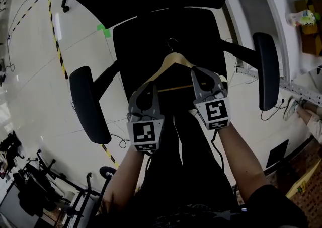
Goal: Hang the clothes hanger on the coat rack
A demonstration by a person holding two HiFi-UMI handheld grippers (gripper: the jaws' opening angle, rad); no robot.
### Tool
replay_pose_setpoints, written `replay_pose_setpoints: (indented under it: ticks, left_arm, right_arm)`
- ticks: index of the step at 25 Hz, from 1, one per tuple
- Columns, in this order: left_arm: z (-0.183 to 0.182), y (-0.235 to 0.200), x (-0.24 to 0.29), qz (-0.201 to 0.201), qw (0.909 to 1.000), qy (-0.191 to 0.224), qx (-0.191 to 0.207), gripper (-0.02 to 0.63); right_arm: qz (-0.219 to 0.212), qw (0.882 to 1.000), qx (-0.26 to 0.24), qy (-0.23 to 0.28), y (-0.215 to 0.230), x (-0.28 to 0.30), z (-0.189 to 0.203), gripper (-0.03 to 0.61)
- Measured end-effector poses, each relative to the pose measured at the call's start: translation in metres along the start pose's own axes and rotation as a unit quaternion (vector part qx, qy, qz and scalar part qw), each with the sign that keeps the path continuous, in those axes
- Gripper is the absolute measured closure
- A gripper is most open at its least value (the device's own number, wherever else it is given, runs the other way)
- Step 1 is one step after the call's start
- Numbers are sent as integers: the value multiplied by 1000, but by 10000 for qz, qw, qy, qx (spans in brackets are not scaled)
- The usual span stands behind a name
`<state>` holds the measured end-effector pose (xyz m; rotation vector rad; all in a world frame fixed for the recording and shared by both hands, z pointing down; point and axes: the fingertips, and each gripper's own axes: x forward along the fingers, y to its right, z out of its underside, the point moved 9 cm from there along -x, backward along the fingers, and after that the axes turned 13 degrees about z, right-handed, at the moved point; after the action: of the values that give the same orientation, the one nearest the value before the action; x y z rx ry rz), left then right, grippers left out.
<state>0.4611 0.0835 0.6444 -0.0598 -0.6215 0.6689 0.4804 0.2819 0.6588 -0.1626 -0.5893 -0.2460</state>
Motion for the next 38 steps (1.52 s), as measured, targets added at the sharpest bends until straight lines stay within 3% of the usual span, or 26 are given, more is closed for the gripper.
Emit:
replay_pose_setpoints:
  ticks: [10,16,19,22,24,33,38]
  left_arm:
    - [30,-19,42,20,9992,-338,-192,609]
    - [40,-32,51,-216,9983,-462,-296,609]
    - [46,-33,55,-195,9980,-538,-262,609]
    - [51,-35,56,-279,9976,-555,-306,609]
    - [54,-38,55,-392,9970,-547,-383,609]
    - [57,-46,56,-487,9962,-527,-490,609]
    - [60,-46,57,-503,9960,-539,-503,609]
  right_arm:
    - [-43,9990,-265,-349,-2,31,31,571]
    - [76,9953,-523,-813,4,49,57,571]
    - [63,9891,-926,-1142,5,56,68,571]
    - [-181,9804,-1363,-1410,2,65,74,455]
    - [-242,9744,-1581,-1582,1,70,79,418]
    - [-578,9515,-2231,-2039,-2,95,96,388]
    - [-755,9327,-2651,-2326,-6,106,100,392]
